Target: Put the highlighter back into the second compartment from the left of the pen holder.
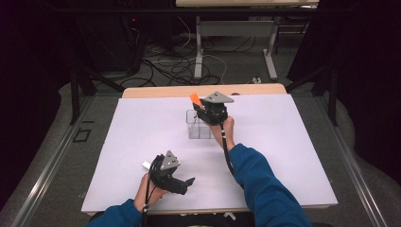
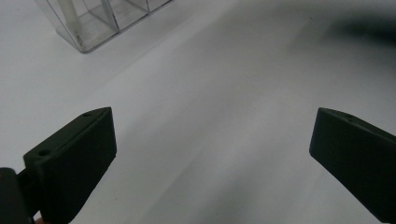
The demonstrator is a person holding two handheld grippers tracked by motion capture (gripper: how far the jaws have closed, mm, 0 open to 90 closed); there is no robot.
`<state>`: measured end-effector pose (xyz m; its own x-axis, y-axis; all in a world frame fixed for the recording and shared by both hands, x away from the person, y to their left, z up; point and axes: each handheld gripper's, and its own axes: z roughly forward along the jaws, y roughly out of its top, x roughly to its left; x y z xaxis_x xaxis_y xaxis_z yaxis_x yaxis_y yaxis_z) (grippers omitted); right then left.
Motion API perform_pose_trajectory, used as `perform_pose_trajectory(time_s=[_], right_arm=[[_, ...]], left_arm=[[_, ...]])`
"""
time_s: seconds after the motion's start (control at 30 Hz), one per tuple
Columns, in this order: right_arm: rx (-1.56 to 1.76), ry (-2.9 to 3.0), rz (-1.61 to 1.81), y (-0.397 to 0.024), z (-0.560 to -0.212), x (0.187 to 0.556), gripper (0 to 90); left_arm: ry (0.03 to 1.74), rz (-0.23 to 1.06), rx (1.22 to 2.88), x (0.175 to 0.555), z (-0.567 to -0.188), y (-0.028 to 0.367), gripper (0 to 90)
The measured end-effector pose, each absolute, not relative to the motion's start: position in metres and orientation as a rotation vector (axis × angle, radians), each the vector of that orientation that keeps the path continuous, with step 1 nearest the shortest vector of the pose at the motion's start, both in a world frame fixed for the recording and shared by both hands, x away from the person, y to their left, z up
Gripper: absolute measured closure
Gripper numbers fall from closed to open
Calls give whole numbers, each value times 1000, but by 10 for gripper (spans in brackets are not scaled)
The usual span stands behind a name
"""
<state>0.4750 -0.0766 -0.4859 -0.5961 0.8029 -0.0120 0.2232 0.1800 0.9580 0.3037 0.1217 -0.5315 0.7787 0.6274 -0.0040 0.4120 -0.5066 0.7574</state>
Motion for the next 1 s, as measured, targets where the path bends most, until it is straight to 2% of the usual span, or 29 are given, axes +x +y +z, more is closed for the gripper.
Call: perform_pose_trajectory(time_s=[0.13, 0.2, 0.27, 0.43, 0.53, 1.0], right_arm=[[962, 1953, 1419, -76, -486, 475, 624], [965, 1962, 1414, -77, -485, 474, 558], [972, 1993, 1406, -78, -484, 474, 527], [1023, 2058, 1369, -83, -482, 472, 332], [1020, 2104, 1344, -89, -481, 468, 271], [964, 2245, 1344, -119, -476, 434, 165]], left_arm=[[771, 346, 2174, 303, -532, 122, 5], [771, 345, 2170, 304, -532, 122, 5], [772, 346, 2171, 304, -532, 122, 5], [773, 348, 2172, 303, -531, 122, 5], [773, 347, 2170, 303, -531, 122, 5], [773, 358, 2173, 304, -531, 122, 5]])
